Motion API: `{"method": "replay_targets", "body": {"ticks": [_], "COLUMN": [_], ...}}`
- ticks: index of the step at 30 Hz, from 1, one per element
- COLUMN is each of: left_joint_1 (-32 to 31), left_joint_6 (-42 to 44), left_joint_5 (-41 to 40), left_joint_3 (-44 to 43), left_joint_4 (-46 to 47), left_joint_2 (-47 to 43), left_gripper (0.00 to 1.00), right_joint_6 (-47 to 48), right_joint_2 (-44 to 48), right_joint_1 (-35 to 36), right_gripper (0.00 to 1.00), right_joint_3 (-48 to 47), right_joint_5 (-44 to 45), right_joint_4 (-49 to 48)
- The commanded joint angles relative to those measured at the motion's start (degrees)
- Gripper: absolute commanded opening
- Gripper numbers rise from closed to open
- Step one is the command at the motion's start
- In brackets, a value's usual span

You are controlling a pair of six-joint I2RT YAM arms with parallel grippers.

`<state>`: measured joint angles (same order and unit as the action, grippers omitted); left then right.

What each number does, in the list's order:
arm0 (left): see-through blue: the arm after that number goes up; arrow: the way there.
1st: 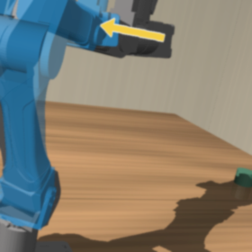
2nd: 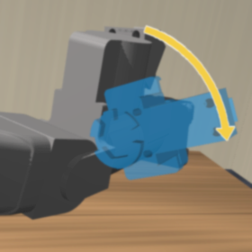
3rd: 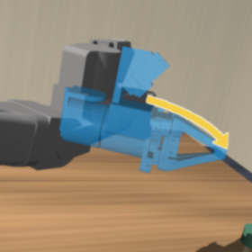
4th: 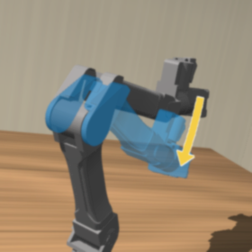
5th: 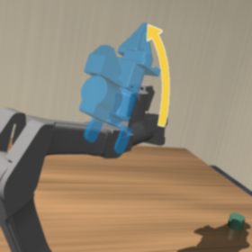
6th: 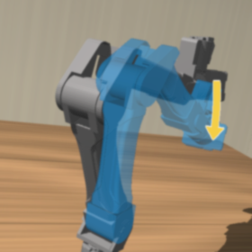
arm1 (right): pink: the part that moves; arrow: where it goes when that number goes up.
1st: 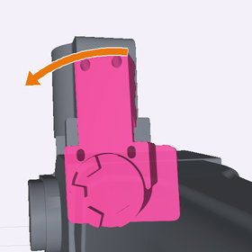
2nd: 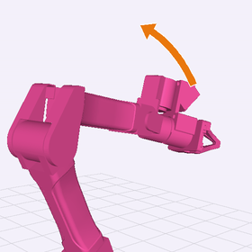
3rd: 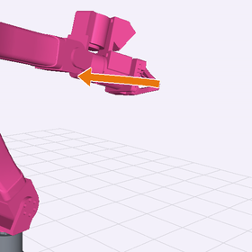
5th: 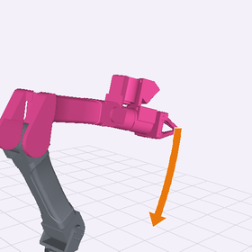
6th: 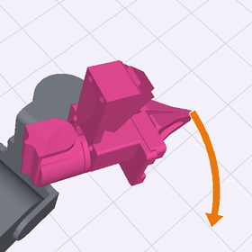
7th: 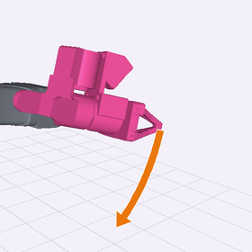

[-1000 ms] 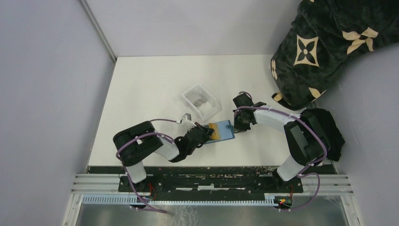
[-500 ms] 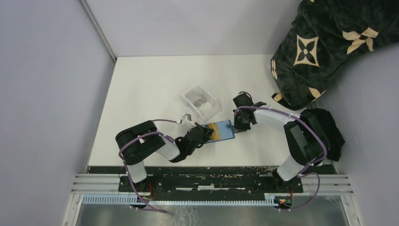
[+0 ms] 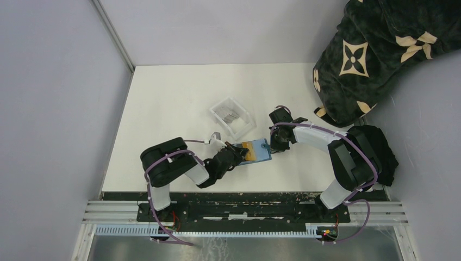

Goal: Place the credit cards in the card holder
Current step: Insert the credit card into the card holder.

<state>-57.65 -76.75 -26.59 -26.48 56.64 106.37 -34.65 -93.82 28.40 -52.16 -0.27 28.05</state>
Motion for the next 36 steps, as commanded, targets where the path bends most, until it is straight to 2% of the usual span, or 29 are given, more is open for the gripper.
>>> {"method": "replay_targets", "body": {"ticks": [1, 23, 36], "left_joint_1": [0.06, -1.44, -1.37], "left_joint_6": [-2.75, -7.62, -5.92], "left_joint_5": [0.11, -4.40, -1.80], "left_joint_3": [1.23, 0.81, -0.97], "left_joint_4": [0.00, -3.56, -1.86], "left_joint_2": [2.11, 3.99, 7.28], "left_gripper": [0.03, 0.03, 0.03], "right_joint_6": [0.47, 1.34, 1.45], "right_joint_2": [-1.16, -1.18, -1.82], "right_joint_1": [0.27, 0.39, 0.58], "right_gripper": [0.15, 0.16, 0.16], "right_joint_3": [-0.77, -1.02, -1.81], "right_joint_5": [1.15, 1.90, 1.94], "right_joint_4": [0.16, 1.47, 1.83]}}
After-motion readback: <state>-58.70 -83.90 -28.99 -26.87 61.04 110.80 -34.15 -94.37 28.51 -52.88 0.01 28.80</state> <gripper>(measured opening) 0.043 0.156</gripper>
